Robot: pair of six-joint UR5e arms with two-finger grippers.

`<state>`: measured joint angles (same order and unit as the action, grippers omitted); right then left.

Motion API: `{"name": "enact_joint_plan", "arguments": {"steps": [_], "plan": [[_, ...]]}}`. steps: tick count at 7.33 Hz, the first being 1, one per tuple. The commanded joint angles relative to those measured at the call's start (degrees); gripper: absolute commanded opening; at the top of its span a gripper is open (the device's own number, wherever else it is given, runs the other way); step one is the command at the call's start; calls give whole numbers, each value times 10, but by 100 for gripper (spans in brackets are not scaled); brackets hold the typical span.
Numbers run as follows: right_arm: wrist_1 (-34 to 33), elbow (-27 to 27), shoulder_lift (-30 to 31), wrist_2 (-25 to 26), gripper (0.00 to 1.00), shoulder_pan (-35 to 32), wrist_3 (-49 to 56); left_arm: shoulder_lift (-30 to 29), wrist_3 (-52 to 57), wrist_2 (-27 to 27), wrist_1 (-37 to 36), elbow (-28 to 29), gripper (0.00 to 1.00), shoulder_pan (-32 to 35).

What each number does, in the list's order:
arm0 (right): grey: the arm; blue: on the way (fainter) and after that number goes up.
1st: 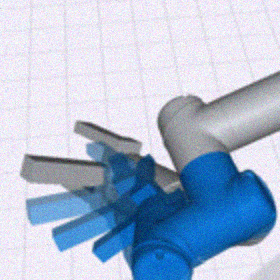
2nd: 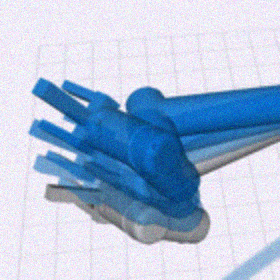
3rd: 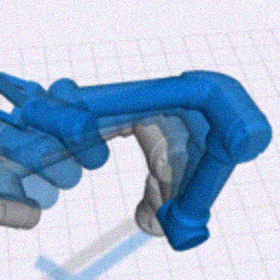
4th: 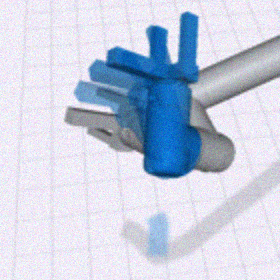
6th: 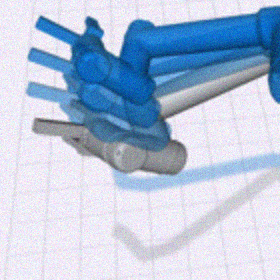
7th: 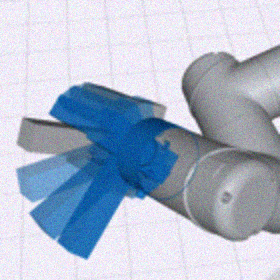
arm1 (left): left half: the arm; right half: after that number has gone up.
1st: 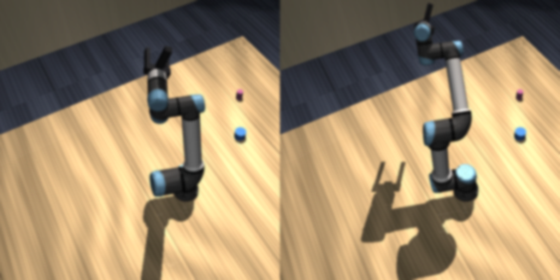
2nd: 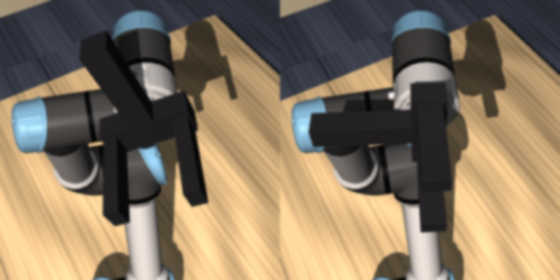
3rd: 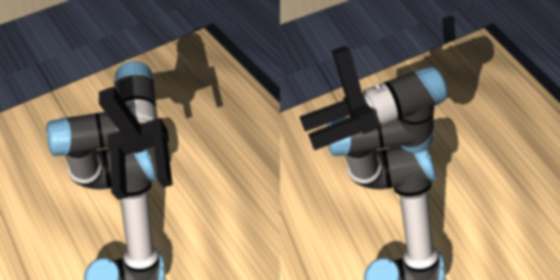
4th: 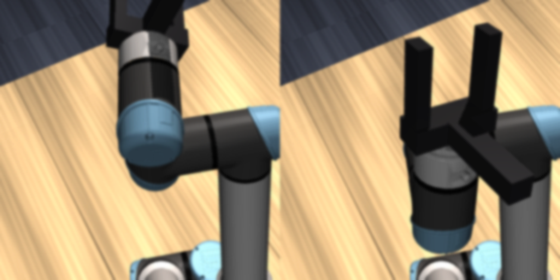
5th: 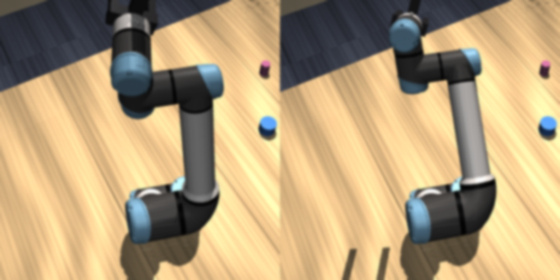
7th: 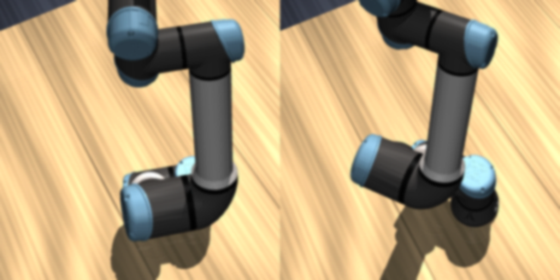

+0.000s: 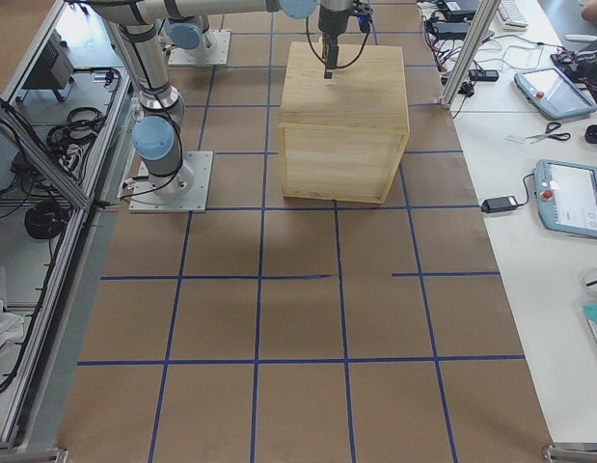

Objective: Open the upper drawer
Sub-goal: 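Move the left gripper toward the black drawer handle on the cabinet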

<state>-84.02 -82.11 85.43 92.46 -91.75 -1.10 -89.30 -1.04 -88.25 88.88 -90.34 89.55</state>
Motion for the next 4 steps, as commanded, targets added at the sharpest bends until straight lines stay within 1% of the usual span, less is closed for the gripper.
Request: {"name": "enact_joint_plan", "arguments": {"steps": [1, 2, 3, 4], "plan": [[0, 0, 0, 0, 100, 0, 0, -26, -11, 22, -37, 3, 100, 4], [0, 0, 0, 0, 100, 0, 0, -43, -51, 99, -43, 2, 100, 9], [0, 0, 0, 0, 100, 0, 0, -60, -101, 119, -73, 1, 100, 32], [0, 0, 0, 0, 100, 0, 0, -82, -146, 122, -126, 1, 100, 71]]}}
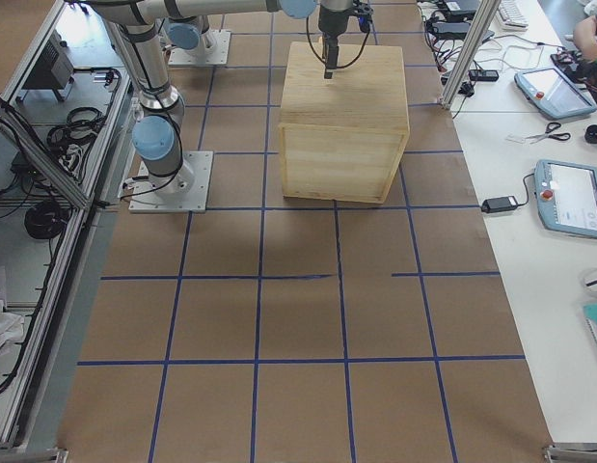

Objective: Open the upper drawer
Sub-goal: 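Move the left gripper toward the black drawer handle on the cabinet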

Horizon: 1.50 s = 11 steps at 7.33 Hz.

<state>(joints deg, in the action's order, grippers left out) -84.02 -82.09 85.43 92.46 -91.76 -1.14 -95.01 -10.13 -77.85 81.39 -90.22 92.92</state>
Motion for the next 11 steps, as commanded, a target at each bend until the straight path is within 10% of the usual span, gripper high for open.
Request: {"name": "enact_joint_plan", "arguments": {"steps": [1, 3, 11], "plan": [[0, 0, 0, 0, 100, 0, 1, -49, -93, 27, -93, 2, 100, 65], [0, 0, 0, 0, 100, 0, 0, -75, -119, 109, -130, 7, 100, 92], [0, -1, 0, 0, 100, 0, 0, -122, -138, 136, -180, 9, 100, 132]]}}
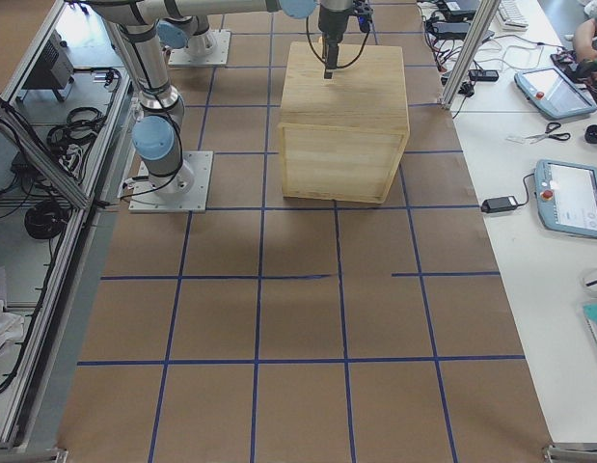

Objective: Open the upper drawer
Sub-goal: 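Move the left gripper toward the black drawer handle on the cabinet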

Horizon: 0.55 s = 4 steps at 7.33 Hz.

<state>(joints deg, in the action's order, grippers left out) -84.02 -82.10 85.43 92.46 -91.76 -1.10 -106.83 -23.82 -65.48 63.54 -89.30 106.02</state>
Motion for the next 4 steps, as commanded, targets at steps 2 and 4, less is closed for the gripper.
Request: {"name": "enact_joint_plan", "arguments": {"steps": [2, 4], "plan": [[0, -1, 0, 0, 100, 0, 0, -7, 3, 12, -2, -1, 100, 2], [0, 0, 0, 0, 100, 0, 0, -18, 8, 11, -7, -1, 100, 2]]}}
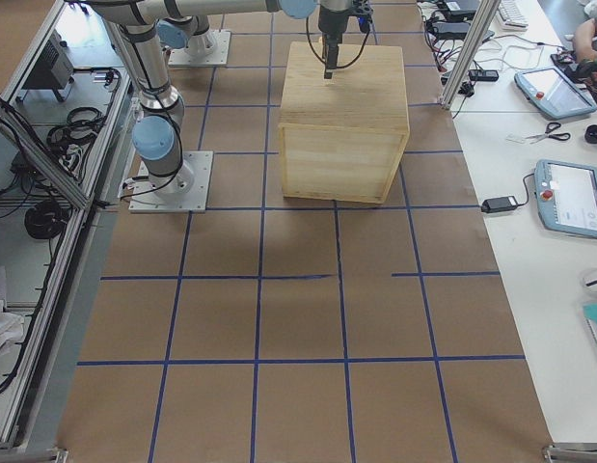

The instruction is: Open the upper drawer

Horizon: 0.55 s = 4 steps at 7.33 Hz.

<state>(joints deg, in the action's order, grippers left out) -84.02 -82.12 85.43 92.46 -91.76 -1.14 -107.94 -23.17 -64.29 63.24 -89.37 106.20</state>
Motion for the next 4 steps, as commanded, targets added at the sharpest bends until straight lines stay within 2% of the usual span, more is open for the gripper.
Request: {"name": "enact_joint_plan", "arguments": {"steps": [1, 4], "plan": [[0, 0, 0, 0, 100, 0, 1, -10, 4, -2, -14, -1, 100, 1], [0, 0, 0, 0, 100, 0, 0, -14, 3, -3, -15, 0, 100, 1]]}}
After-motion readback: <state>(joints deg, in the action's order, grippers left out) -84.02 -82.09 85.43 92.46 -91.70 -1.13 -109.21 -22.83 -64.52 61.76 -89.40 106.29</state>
